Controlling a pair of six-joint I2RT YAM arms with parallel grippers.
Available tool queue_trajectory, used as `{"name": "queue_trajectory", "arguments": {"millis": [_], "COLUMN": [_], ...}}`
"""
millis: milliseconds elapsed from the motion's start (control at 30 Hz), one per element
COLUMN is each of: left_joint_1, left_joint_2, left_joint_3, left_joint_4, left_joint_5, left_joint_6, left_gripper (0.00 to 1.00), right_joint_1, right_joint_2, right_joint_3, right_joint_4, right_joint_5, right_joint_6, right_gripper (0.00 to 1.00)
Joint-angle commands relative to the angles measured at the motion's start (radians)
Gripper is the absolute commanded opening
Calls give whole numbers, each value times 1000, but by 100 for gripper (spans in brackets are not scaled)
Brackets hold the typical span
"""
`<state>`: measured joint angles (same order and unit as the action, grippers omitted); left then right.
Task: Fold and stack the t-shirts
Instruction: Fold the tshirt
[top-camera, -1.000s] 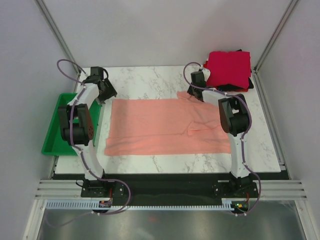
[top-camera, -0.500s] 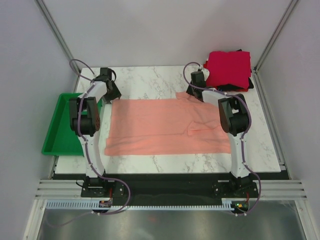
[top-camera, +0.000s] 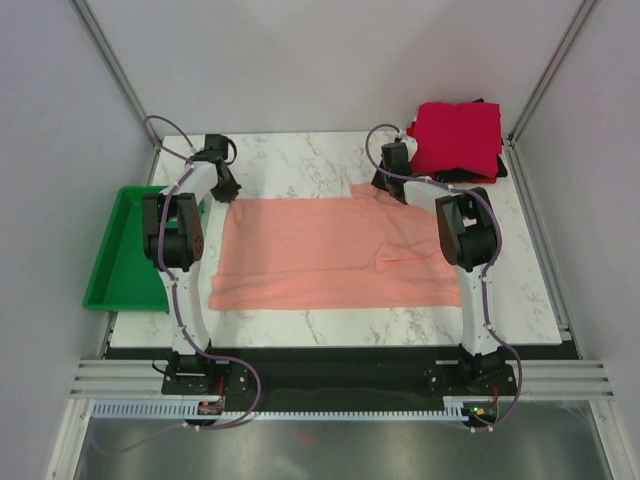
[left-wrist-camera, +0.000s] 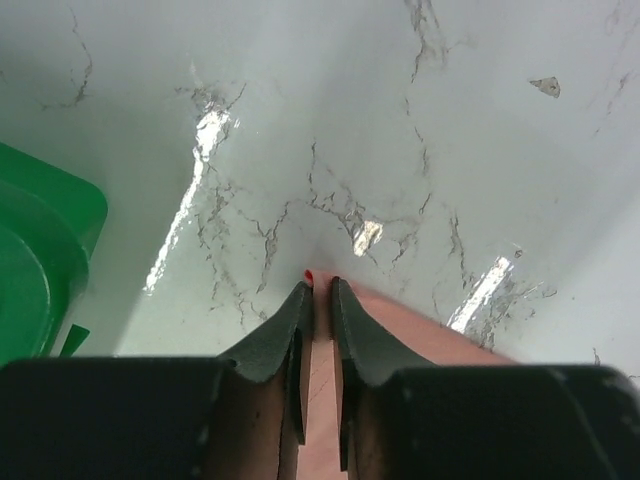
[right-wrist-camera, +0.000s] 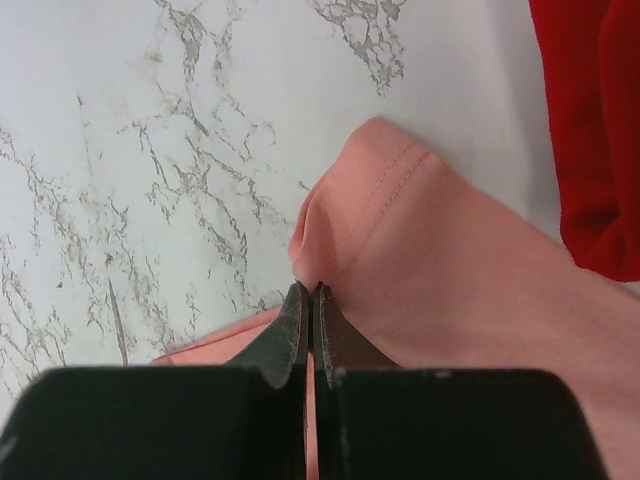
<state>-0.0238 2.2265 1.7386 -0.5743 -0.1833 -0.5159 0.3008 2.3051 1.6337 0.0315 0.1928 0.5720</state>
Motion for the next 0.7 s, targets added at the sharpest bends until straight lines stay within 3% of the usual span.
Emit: {"name": "queue_trajectory", "arguments": {"millis": [0,67,100,267,433,667], "left_joint_1": [-11,-11,-13,-27,-42,-42], "left_joint_2": [12,7,4,-88,-223,-409], "left_joint_3": [32,33,35,7,-99,-286], "left_joint_4": [21,11,2,-33,-59,-58], "left_joint_5": [-8,4,10,42,74,134], "left_joint_6": [-3,-1,-3,-19,-21,-29], "left_gripper": [18,3,2,2,2,2], "right_joint_1": [1,3,3,15,23,23], "right_joint_2": [57,42,34,-74,-228,-580], "right_joint_3": [-9,-27,-55,-124,-202,-377], "right_joint_4": [-87,-56,-39,53,-30,-180], "right_joint_5": [-36,-70,-87,-170,-127,-23], "right_joint_6": [-23,-27,-32,-87,-127,-184], "right_gripper": [0,0,0,0,0,0]}}
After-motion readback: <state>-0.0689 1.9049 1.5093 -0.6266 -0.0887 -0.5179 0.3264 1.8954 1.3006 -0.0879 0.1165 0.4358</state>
